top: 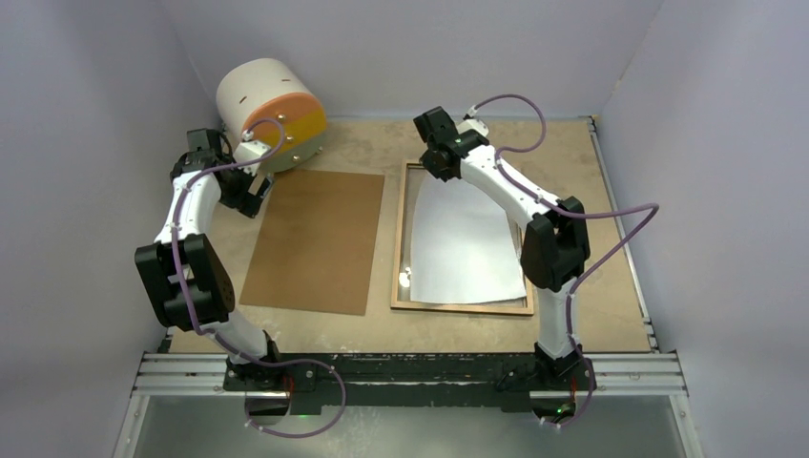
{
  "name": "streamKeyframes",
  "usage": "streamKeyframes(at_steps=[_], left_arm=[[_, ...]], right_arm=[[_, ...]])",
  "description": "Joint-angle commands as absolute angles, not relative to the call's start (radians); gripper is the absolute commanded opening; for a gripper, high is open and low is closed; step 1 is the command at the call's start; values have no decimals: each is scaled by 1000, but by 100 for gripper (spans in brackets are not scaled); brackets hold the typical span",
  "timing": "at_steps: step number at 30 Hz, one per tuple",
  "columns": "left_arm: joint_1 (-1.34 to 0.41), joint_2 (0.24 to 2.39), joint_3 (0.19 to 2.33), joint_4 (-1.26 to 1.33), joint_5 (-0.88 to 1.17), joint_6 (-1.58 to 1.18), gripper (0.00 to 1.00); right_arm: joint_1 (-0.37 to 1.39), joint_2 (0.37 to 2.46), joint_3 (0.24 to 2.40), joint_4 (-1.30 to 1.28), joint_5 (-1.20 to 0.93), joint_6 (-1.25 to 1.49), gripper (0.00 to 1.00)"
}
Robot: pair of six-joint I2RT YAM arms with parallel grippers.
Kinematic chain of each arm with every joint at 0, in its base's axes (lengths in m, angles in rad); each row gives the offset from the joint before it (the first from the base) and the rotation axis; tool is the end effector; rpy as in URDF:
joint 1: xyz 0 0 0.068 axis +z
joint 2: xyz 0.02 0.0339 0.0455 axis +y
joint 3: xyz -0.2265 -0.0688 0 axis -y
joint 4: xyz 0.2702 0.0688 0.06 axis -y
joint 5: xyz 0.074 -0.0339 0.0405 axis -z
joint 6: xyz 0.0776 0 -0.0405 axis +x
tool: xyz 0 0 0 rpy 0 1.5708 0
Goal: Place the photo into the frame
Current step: Turn over the photo from the photo frame.
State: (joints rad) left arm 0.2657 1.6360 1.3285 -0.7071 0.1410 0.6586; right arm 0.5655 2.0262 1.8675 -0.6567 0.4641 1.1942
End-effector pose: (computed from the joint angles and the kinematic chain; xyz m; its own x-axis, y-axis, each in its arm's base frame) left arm 0.3793 0.0919 0.1868 -0.7634 0.4202 -0.4906 0.3525 0.9074 0.2287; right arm 0.4359 0.2355 0.2291 -0.4307 0.7116 -0.5552 0.4907 0.7009 0.5177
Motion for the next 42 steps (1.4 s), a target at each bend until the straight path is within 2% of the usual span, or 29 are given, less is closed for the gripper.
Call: streamKeyframes(at_steps=[1,8,26,42], left_arm=[[261,1622,1323,-701,144,676,97],[261,1627,1320,-694,136,682,97],[261,1635,1304,-684,139,684,97],[261,1633,1298,-680,136,695,97]], right_arm=[[567,1995,1875,-637,552,1292,0],[568,2019,1898,-674,607,1291,0],[546,1971,1790,-723,641,1377,0],[523,2027,1834,-720,652,1305,0]])
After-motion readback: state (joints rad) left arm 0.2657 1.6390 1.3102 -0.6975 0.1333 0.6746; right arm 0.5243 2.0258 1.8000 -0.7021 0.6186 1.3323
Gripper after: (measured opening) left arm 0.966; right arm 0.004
